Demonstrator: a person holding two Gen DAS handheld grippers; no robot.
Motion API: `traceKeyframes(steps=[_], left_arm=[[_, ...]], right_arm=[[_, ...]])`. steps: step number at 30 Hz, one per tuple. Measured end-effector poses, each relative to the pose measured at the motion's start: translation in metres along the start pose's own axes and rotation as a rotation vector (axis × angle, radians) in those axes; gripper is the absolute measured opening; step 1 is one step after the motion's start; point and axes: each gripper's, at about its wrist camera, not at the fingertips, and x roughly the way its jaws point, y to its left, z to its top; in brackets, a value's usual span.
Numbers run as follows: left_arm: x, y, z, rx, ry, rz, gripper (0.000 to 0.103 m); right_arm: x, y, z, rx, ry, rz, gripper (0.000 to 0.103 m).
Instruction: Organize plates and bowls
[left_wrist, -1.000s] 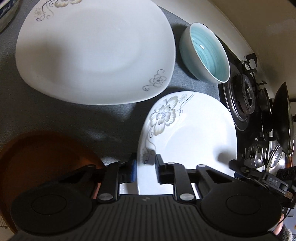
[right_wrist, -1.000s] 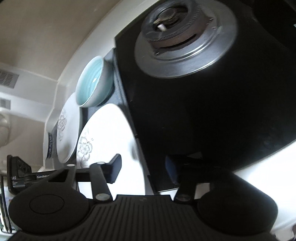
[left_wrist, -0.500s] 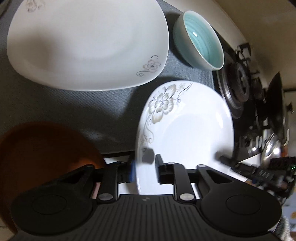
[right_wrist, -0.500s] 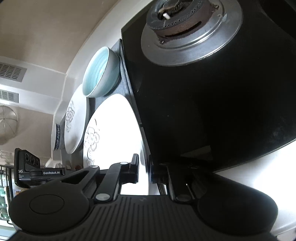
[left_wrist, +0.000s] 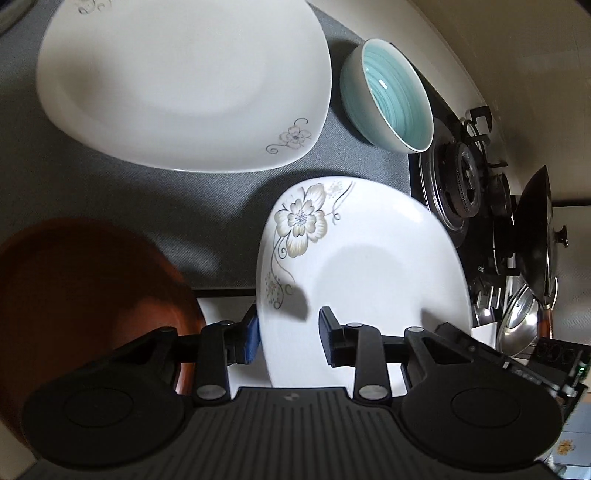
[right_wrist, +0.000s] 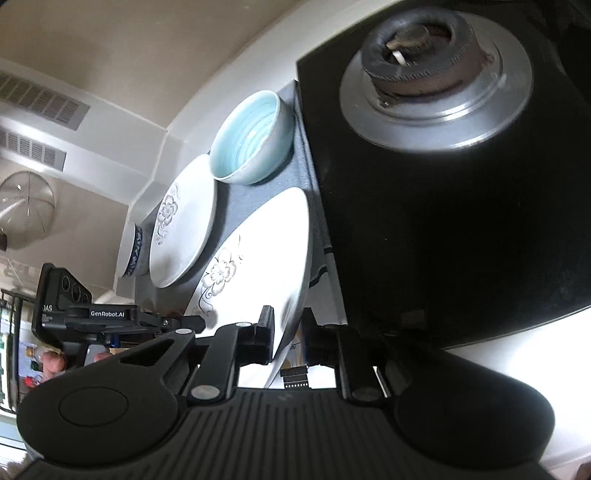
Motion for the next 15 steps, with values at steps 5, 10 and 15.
traceKeyframes(steps=[5,10,15], left_arm=[[-0.032,0.002,-0.009,-0.018,-0.056,-0.029,0.034],[-0.074,0.018,-0.009,-0.056,-0.154,-0.046,0.033],[-0.102,0.049,0.007,-0.109,-0.235,0.025,0.033]], right_arm=[[-0.013,0.024,0.005,-0.027,-0.045,0.038,0.016],[-0.001,0.051,0.017,-0.082,-0.046,0.091,0.016],[0.051,0.076,0.028,-0.110,0.000,0.129,0.016]])
